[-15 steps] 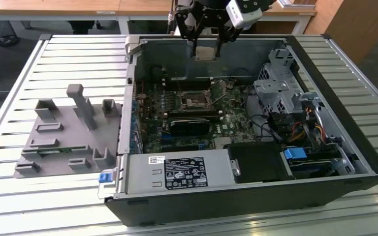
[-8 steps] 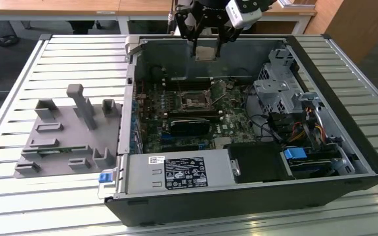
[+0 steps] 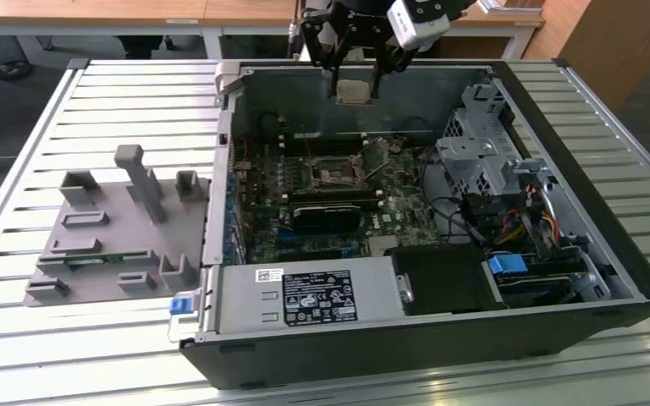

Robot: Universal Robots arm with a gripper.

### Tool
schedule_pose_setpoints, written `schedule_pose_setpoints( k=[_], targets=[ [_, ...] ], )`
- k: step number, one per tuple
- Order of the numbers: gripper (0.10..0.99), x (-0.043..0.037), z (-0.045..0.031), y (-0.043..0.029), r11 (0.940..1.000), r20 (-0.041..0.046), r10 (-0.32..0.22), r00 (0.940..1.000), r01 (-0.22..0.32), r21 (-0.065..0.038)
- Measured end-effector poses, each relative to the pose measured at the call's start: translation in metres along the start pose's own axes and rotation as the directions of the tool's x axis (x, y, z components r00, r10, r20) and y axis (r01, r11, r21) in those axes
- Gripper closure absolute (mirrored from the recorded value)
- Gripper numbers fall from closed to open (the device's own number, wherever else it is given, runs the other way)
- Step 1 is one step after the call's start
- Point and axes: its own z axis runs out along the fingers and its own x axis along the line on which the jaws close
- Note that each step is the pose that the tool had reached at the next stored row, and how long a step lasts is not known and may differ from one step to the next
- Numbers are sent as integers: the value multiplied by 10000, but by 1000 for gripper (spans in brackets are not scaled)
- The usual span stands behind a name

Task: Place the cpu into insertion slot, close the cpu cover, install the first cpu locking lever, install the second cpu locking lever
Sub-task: 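Place the cpu into insertion slot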

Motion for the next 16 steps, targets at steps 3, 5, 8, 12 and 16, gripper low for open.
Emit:
schedule_pose_setpoints(
  k=[3, 5, 8, 12, 16],
  targets=[
    [541, 0, 0, 0, 10000, 3, 38, 10000, -38, 0],
    [541, 0, 0, 0, 10000, 5, 62, 10000, -62, 0],
    [541, 0, 0, 0, 10000, 9, 97, 10000, -97, -2],
    [541, 0, 0, 0, 9999, 13, 144, 9999, -144, -3],
    [541, 0, 0, 0, 9998, 17, 194, 9998, -193, -4]
  ],
)
